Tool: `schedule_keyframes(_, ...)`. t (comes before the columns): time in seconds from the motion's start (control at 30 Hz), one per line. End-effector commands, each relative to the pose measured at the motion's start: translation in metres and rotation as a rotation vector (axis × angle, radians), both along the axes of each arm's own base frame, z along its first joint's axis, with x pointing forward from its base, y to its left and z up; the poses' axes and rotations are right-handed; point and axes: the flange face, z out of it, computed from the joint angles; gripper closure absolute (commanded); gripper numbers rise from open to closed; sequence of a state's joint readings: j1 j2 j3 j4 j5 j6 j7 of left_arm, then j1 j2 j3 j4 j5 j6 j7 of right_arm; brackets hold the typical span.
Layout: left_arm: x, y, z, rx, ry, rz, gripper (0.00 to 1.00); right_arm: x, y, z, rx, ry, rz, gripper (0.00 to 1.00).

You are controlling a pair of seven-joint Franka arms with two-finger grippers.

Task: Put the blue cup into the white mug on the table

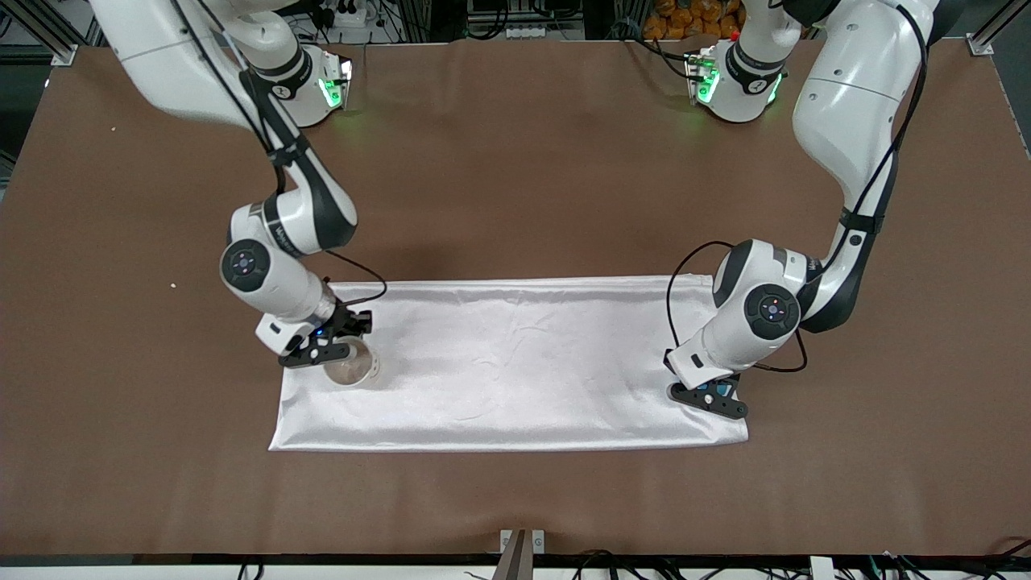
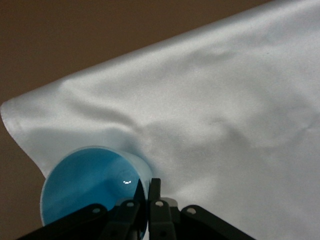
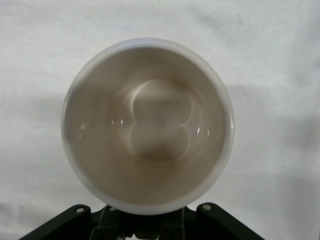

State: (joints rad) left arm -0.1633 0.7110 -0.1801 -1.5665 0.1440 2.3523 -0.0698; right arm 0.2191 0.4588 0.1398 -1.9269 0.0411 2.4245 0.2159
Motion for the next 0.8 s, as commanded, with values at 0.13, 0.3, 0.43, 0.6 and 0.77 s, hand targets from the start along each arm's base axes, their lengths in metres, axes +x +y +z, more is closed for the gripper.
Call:
schedule_keyframes(0.13,0.004,0.005,0.035,0.026,-0.039,-0.019,1.0,-0.058,0.082,0.037,0.017,0.031,-0.104,1.0)
schedule_keyframes(0.3,-0.005,0.002,0.062,0.047,-0.019,-0.014,1.0,-0.087,0.128,0.043,0.037,0.051,-0.141,1.0)
schedule_keyframes(0.43,-0.015,0.009,0.09,0.06,-0.024,-0.009,1.0,-0.118,0.149,0.042,0.017,0.063,-0.146,1.0)
schedule_keyframes(0.6,-0.039,0.021,0.122,0.074,-0.043,0.002,1.0,-0.158,0.162,0.038,-0.027,0.07,-0.136,1.0)
schedule_keyframes(0.77,-0.077,0.028,0.151,0.092,-0.059,0.007,1.0,-0.186,0.179,0.029,-0.066,0.062,-0.14,1.0)
